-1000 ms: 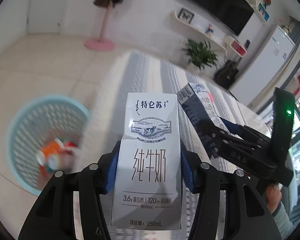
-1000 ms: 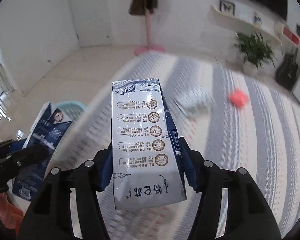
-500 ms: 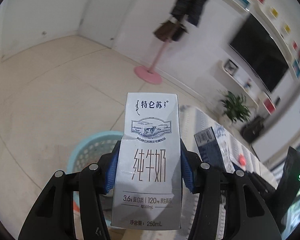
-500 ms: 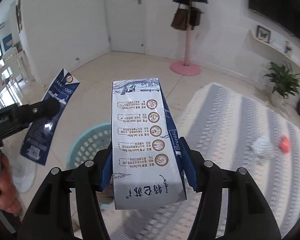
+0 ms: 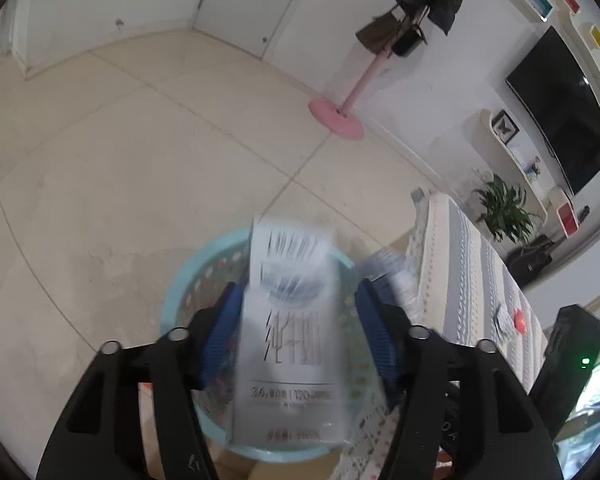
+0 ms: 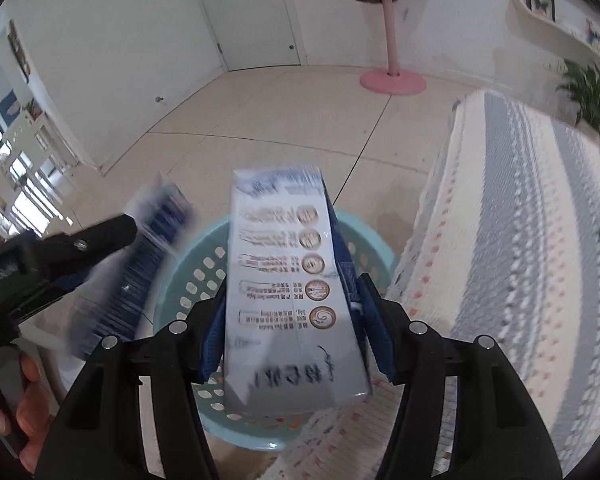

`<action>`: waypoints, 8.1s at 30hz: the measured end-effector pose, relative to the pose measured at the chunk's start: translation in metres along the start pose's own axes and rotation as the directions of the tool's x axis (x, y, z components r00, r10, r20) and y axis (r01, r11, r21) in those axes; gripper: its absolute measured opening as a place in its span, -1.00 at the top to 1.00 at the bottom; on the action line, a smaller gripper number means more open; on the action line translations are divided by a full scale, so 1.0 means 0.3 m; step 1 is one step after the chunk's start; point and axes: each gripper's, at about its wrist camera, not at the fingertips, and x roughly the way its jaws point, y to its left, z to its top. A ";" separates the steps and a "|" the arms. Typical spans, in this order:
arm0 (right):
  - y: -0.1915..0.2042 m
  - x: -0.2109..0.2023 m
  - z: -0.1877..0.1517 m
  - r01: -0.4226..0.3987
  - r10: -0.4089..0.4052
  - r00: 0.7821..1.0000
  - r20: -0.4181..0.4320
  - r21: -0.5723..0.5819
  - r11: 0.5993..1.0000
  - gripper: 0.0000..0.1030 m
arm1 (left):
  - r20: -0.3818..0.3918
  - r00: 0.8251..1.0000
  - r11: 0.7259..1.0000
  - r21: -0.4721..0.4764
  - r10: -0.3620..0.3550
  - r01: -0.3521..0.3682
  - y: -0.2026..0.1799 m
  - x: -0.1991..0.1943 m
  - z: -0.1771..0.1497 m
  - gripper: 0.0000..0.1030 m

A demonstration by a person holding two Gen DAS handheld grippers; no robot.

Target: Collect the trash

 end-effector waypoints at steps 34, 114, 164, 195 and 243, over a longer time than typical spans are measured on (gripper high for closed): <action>-0.926 -0.512 -0.032 0.401 -0.464 0.850 0.250 0.265 0.877 -0.13 | -0.118 0.940 0.821 0.461 -0.320 0.337 -0.800 0.119 -0.195 -0.17; -0.277 -0.644 0.200 0.140 -0.140 0.919 0.368 0.027 0.990 0.31 | 0.113 0.967 0.973 0.056 -0.227 0.222 -0.168 -0.332 -0.015 0.89; -0.085 -0.986 -0.281 0.234 -0.209 0.862 0.463 0.003 0.972 -0.47 | 0.559 0.829 0.910 0.346 -0.006 -0.227 -0.508 -0.765 -0.441 -0.75; -0.156 -0.993 -0.450 0.331 -0.348 0.764 0.544 0.134 0.934 -0.50 | 0.518 0.854 0.871 0.402 0.037 -0.282 -0.520 -0.662 -0.531 -0.84; -0.190 -0.986 -0.438 0.308 -0.331 0.805 0.493 0.131 0.942 -0.50 | 0.523 0.850 0.876 0.382 0.059 -0.295 -0.506 -0.672 -0.517 -0.84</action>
